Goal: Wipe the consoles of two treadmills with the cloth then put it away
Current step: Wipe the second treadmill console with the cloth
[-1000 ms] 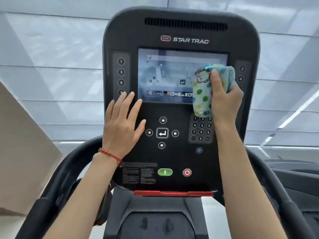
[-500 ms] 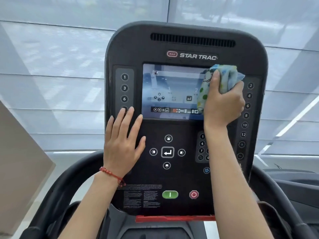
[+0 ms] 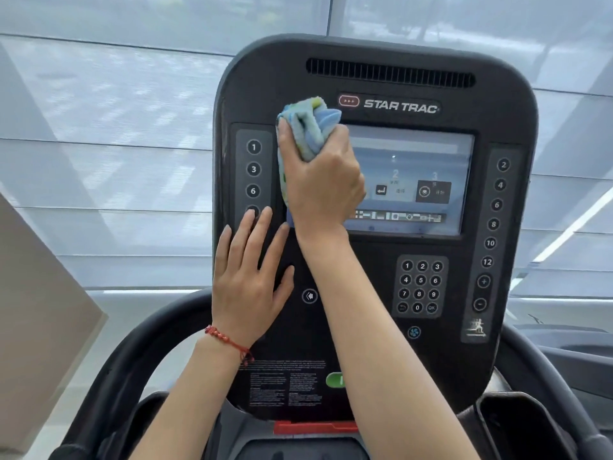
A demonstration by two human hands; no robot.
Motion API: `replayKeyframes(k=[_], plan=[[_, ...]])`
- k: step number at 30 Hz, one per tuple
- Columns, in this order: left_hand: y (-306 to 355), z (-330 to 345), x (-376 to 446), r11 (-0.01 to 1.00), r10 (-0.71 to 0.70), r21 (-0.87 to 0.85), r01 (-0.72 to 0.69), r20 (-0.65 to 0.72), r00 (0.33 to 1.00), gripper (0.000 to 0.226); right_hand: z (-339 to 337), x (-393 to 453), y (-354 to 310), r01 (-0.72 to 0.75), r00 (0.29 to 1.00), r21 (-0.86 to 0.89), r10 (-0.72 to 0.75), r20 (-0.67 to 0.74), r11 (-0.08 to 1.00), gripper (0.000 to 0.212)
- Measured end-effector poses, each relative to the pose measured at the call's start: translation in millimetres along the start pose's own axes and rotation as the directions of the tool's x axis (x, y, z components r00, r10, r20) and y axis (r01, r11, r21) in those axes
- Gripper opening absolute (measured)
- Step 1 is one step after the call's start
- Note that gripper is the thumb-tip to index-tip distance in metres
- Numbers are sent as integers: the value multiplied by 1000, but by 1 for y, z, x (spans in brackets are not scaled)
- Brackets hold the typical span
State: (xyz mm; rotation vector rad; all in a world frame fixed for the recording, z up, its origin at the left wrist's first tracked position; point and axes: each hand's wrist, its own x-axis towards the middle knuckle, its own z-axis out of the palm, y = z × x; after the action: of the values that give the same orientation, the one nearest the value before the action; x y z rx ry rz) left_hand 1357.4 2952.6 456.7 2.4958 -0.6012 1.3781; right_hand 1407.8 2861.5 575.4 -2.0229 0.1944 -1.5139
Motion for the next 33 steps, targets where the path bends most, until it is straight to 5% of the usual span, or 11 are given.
replayKeyframes(k=[12,24,33], plan=[[1,0,0,1000,-8,23,8,1,1000,45,-11,17,33,103,994,-100,-107,-32,990,55],[2,4,-2,999,0,40,1,-13,1000,46,-94,61,141,-275,956,-220,243,-162,936,55],[2,3,-3,1000,-5,23,5,-17,1000,45,-72,27,109,-201,969,-174,169,-183,964,49]])
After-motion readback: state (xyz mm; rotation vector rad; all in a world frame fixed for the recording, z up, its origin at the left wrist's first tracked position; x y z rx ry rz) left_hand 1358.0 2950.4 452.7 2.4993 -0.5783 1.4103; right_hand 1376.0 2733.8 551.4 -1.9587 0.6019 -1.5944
